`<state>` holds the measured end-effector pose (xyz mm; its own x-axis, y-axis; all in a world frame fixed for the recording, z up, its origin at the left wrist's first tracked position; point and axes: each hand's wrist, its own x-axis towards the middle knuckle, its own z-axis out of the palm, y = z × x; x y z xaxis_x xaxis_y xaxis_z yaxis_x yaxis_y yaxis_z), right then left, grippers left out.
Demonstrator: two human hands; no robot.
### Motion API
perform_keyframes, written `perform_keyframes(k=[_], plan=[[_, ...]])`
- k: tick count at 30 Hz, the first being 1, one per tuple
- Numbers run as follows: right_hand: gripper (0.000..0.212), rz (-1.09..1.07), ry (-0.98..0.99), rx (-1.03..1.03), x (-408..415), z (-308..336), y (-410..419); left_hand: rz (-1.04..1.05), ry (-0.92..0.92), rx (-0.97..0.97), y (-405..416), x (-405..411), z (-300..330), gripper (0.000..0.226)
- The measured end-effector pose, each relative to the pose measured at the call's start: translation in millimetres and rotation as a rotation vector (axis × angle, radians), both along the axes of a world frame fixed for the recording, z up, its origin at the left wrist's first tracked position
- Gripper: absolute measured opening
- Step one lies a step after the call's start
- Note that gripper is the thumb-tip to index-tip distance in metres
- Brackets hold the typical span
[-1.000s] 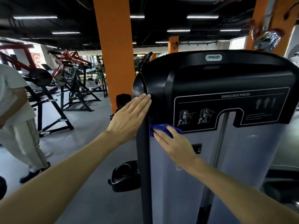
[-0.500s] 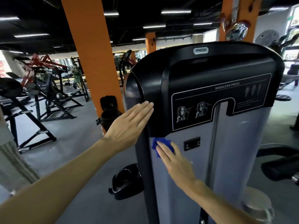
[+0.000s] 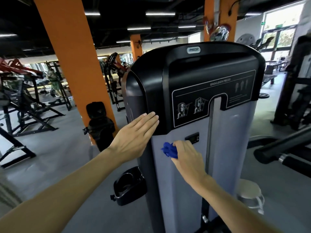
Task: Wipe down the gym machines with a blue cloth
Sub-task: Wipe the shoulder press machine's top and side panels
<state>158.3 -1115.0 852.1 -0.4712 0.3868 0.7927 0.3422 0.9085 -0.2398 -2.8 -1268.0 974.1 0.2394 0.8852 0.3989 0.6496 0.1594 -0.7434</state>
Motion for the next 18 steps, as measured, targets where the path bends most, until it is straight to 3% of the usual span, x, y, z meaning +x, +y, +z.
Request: perform_keyframes(k=[4, 8, 12, 18], plan=[[0.031, -0.186, 0.205, -0.054, -9.7, 16.3, -0.7, -0.025, 0.005, -0.011, -1.2, -0.5, 8.1, 0.066], [0.033, -0.299, 0.184, -0.147, -34.0, 23.1, -10.5, -0.042, 0.016, -0.027, 3.7, 2.1, 12.3, 0.065], [0.037, -0.152, 0.087, -0.288, -65.0, -1.2, -39.2, -0.056, 0.049, -0.055, 10.8, 7.0, 17.6, 0.064], [0.022, -0.043, 0.347, -0.37, -69.9, -11.4, -50.4, 0.028, 0.133, -0.14, 19.8, 10.1, 24.8, 0.065]])
